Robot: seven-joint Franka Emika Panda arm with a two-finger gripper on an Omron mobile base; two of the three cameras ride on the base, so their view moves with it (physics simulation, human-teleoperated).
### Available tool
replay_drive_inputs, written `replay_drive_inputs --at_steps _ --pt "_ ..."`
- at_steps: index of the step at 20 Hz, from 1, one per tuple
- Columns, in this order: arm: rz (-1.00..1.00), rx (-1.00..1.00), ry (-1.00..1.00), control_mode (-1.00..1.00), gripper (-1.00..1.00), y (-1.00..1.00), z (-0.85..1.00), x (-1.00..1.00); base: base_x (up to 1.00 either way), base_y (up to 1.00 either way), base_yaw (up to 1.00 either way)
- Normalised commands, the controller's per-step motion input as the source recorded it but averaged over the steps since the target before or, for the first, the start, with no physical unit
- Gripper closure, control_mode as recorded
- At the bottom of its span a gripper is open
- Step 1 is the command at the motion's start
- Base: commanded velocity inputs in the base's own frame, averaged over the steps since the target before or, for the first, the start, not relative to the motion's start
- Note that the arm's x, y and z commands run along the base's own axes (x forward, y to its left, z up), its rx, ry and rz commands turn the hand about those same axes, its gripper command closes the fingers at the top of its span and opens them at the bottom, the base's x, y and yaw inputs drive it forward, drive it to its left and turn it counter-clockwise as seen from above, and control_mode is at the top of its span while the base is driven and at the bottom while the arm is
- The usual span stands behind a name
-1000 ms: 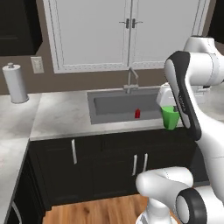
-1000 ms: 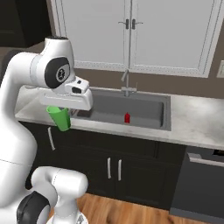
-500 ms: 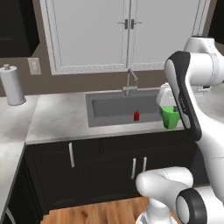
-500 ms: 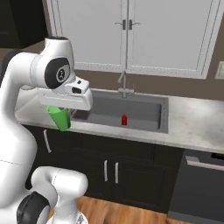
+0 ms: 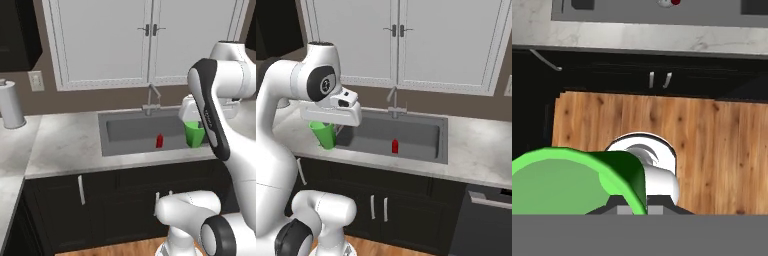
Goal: Pick the cup and bowl and place them in the sink. Then turn on the water.
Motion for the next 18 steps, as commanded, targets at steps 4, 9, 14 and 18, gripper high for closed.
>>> replay_drive_inputs --at_steps 4,9,14,18 --pt "0.00 0.00 0.00 1.00 1.00 0.00 0.00 0.00 0.33 0.38 -0.06" --pt "0.00 0.00 0.00 1.00 1.00 0.00 0.00 0.00 0.33 0.54 -0.09" --pt "0.00 0.00 0.00 1.00 1.00 0.00 0.00 0.00 0.38 0.39 -0.10" --pt "0.00 0.00 0.00 1.00 1.00 0.00 0.00 0.00 0.47 0.03 -0.04"
